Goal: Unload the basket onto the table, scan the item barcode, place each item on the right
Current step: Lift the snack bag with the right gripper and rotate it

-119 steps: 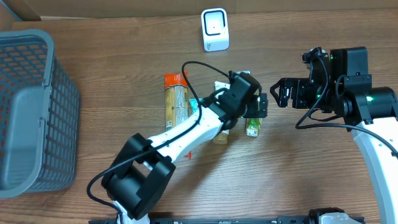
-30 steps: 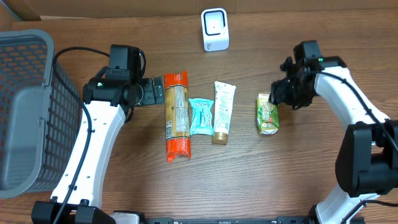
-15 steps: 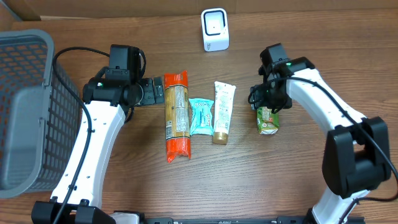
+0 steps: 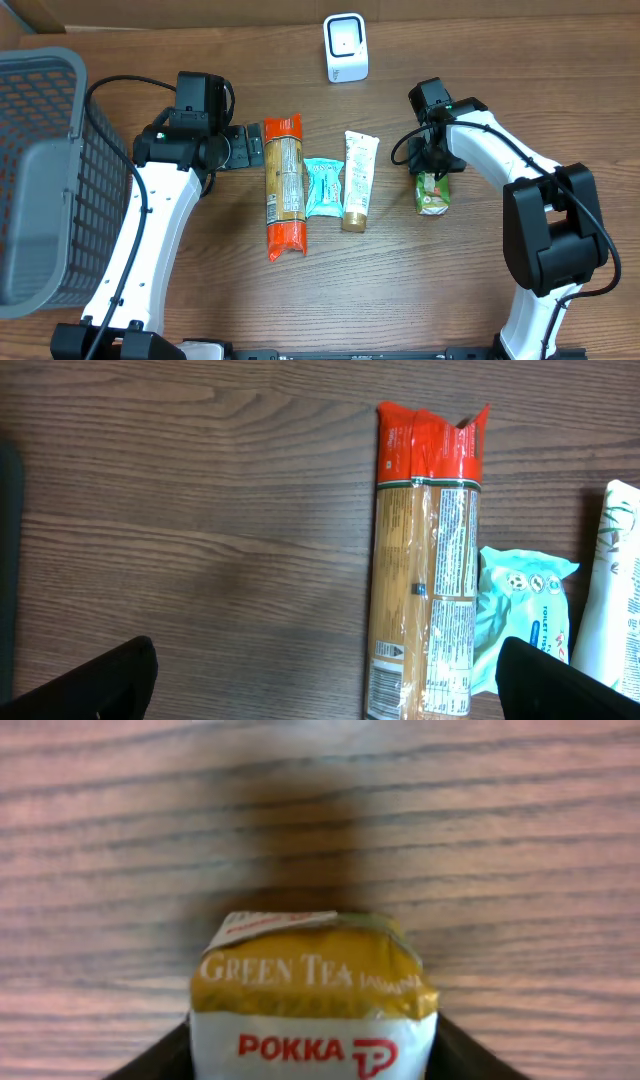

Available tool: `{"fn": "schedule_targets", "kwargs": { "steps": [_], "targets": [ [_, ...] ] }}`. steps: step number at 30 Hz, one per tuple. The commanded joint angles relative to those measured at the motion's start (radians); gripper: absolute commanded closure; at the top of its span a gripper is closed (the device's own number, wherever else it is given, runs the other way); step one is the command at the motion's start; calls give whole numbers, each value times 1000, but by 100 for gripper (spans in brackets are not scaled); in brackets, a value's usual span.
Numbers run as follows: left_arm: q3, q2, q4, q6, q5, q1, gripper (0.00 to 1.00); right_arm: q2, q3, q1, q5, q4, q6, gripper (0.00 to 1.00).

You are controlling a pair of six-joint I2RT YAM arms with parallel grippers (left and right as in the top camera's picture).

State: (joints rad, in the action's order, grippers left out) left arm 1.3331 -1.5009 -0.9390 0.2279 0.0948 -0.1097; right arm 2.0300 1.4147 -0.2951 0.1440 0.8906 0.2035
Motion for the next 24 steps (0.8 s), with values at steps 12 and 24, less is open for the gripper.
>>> {"fn": "schedule_targets", "kwargs": {
  "steps": [12,24],
  "targets": [
    [5,-3,1,-23,9,-2,1,1,47,53,-632,78,-266,64],
    [5,-3,1,-23,9,-2,0,19,-36,194,-807,-36,-369,57]
  ]
}}
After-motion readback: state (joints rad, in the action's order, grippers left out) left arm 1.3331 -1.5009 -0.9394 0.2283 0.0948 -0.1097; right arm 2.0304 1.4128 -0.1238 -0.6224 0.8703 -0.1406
